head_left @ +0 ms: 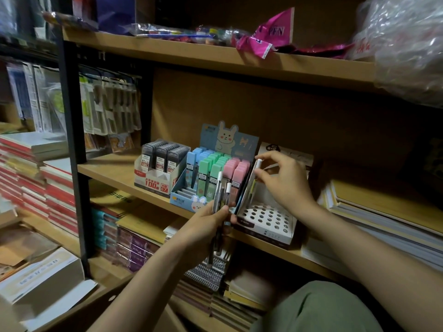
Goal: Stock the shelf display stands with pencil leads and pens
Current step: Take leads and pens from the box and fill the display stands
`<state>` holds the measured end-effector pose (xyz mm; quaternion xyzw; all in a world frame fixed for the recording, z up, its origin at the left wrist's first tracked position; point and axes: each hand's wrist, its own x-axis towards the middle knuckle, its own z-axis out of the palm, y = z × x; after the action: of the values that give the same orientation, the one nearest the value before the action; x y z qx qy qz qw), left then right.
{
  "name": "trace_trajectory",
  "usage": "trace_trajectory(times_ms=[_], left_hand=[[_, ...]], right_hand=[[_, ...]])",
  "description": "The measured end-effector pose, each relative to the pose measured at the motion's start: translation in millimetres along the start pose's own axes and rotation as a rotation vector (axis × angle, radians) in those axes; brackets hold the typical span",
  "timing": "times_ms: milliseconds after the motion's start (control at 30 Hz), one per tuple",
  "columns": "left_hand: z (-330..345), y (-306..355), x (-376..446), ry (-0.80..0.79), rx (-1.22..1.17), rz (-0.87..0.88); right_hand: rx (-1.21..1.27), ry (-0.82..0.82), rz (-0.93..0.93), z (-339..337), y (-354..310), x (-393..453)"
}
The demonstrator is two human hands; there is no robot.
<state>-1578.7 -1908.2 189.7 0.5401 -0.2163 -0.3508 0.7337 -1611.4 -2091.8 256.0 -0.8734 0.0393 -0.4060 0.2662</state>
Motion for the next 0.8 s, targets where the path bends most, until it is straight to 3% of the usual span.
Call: trace_trajectory(times_ms=[267, 467, 567, 633, 800], left_hand=[[-4, -1, 0, -0.041, 0.074, 0.017], [-4, -6, 4, -0.039, -0.060, 0.005], [-6, -6, 4, -0.071, -0.084, 0.014], [-7, -5, 2, -0.117, -0.116, 0.040], [-4, -4, 0, -0.200, -0.084, 0.075]], right_hand=[[-0.100, 0.001, -0.051, 3, 1, -11], [-0.146, -0.026, -0.060, 5, 2, -14], [-0.141, 0.038, -0.045, 1, -2, -20], [-0.043, 0.072, -0.061, -1, -9, -26], [0.285, -0.188, 0.169, -1, -22, -35]])
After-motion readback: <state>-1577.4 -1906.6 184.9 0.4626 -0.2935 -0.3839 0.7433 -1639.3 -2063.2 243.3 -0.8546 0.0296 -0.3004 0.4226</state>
